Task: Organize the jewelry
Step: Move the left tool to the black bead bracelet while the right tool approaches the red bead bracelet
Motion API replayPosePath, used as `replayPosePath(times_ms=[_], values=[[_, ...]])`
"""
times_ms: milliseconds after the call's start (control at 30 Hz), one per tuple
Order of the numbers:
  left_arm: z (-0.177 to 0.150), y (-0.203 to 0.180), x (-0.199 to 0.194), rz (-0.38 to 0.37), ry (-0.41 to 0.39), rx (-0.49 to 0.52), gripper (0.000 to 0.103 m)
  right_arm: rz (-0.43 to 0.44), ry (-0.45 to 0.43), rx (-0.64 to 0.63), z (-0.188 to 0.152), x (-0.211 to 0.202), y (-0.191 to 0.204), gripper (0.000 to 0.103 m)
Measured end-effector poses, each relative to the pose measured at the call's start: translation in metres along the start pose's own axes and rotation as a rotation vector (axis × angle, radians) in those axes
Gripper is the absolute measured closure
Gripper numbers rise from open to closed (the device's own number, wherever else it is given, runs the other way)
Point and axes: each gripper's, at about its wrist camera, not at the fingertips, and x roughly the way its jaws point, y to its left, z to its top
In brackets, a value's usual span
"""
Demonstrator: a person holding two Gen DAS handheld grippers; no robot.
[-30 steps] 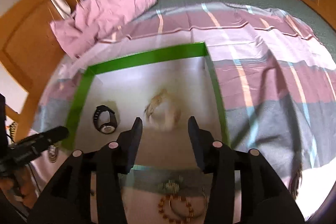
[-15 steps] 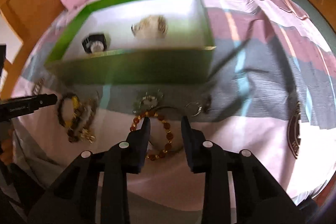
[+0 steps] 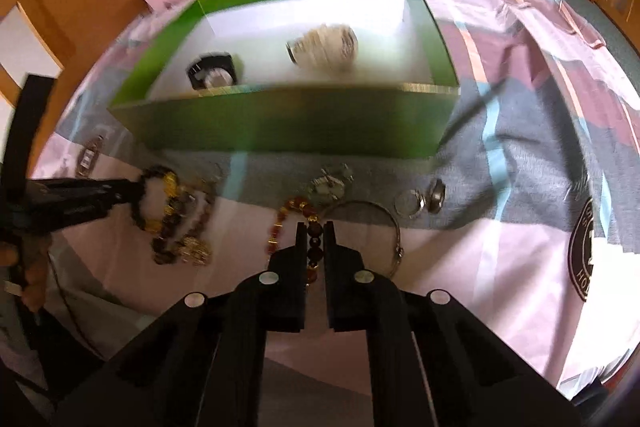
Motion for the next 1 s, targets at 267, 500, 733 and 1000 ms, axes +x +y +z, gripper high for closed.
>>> replayPosePath(times_ms=[267,500,733,1000], values=[[-0.001,-0.011,-0.016,-0.073,-0.055,0.048,0.092,0.112,-0.054,-0.019,0.01,-0.026,0.018,0.095],[0.003,-0.001,-0.015,-0.055,-0.043,0.02,0.087,0.018,0.029,-0.02,0.006,-0.003,0.023,0.089],[0.003,0.001,-0.004,-0.025,-0.007,0.017,0.081,0.0,0.075,-0.017,-0.002,0.008,0.018,0.077],[0.005,0.001,0.0,-0.023,0.0,0.018,0.08,0.05,0.122,-0.084,-0.014,0.023,0.041,0.076]])
